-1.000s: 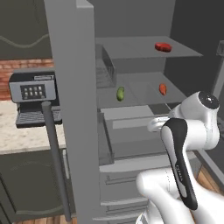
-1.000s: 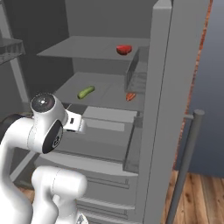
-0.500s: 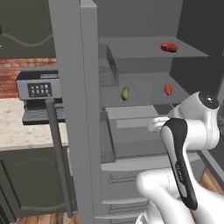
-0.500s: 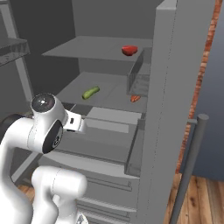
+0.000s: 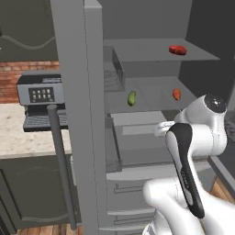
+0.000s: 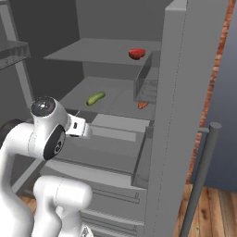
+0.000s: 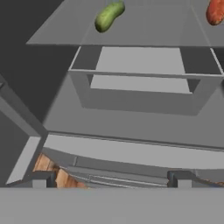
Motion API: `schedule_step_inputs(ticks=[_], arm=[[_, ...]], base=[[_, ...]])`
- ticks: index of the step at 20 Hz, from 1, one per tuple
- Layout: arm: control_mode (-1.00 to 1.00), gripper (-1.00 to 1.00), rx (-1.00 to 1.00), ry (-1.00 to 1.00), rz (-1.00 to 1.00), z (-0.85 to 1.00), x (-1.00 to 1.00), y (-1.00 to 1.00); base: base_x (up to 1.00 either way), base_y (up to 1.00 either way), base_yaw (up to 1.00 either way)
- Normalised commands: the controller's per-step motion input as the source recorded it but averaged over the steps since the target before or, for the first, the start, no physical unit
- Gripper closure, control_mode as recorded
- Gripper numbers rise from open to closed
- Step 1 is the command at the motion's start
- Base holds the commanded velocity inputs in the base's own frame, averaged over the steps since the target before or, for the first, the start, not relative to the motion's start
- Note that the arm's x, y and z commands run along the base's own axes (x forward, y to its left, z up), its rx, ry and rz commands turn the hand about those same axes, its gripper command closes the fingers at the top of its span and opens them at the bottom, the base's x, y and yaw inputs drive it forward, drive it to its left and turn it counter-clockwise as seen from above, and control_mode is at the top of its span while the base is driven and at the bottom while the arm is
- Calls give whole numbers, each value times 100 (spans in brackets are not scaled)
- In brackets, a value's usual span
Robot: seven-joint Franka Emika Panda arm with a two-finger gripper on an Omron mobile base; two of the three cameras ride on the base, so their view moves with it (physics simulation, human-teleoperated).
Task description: Gather the cucumber and sweet potato from the fridge and place them on a tray on the dining counter. Then gather the steak and chicken drumstick from the fridge and place them on the other tray.
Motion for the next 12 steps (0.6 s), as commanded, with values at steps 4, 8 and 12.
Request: schedule_step_inputs(ticks=[4,8,12], arm=[[-100,-100,-8,0,-21,31,8,0],[-100,-100,0,-6,-22,44,2,-11],[-100,-100,2,-13,-27,41,0,-33]], base=[[0,0,0],[0,0,0],[0,0,0]])
